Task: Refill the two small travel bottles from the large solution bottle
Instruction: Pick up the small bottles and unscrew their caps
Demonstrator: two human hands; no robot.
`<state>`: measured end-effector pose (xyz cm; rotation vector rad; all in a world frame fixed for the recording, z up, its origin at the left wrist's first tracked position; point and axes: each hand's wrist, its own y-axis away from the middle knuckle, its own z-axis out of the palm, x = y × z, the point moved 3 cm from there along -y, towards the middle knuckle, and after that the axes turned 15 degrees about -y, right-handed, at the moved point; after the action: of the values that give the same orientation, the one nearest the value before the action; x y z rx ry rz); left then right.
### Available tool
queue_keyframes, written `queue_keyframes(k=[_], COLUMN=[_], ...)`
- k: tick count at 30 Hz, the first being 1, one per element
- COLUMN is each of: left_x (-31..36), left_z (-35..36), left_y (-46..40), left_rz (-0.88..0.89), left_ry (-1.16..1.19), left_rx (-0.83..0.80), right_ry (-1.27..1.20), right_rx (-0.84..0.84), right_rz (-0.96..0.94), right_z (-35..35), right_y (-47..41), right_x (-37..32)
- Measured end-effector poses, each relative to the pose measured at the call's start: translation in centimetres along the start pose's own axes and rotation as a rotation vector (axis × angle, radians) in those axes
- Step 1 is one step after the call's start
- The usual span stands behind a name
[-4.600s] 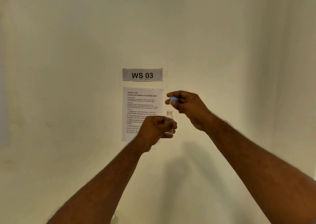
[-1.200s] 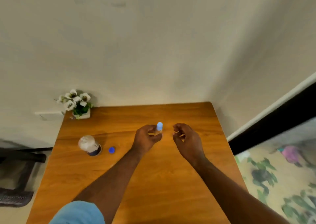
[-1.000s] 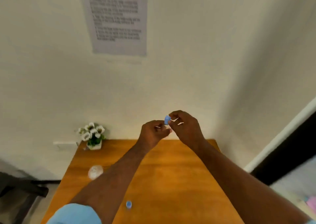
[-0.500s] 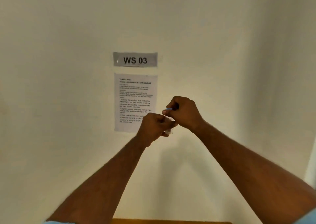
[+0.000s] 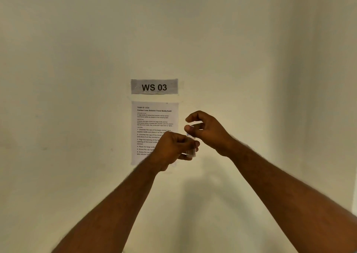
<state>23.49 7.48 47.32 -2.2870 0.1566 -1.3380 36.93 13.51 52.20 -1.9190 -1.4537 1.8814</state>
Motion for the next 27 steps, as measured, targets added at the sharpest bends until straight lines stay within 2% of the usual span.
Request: queue_keyframes(k=[3, 9, 14, 19, 24, 27], left_x=[0.3, 0.2, 0.4, 0.5, 1.2, 1.1], left_z=[0.1, 0.1, 0.4, 0.0, 0.2, 0.0], left_y=[-0.1, 0.0, 0.1, 0.1, 0.4, 0.5], left_rz=[0.0, -0.023, -0.01, -0.018, 0.006, -0.004], left_ry=[-0.024, -0.021, -0.028, -0.053, -0.053, -0.068], left_rx=[-0.013, -0.017, -0.031, -0.014, -0.035, -0.018], right_ry=[0.038, -0.122, -0.088, -0.153, -0.113, -0.153], right_rx=[0.108, -0.003, 0.088, -0.023, 0.109, 0.033], right_rz=[-0.005, 0.091, 0.114, 0.144, 0.095, 0.115], right_z=[-0.3, -0.4, -0.5, -0.5, -0.2, -0.3], right_y=[0.1, 0.5, 0.9, 0.9, 1.1, 1.3], right_x=[0.1, -0.2, 0.3, 0.0, -0.3, -0.8])
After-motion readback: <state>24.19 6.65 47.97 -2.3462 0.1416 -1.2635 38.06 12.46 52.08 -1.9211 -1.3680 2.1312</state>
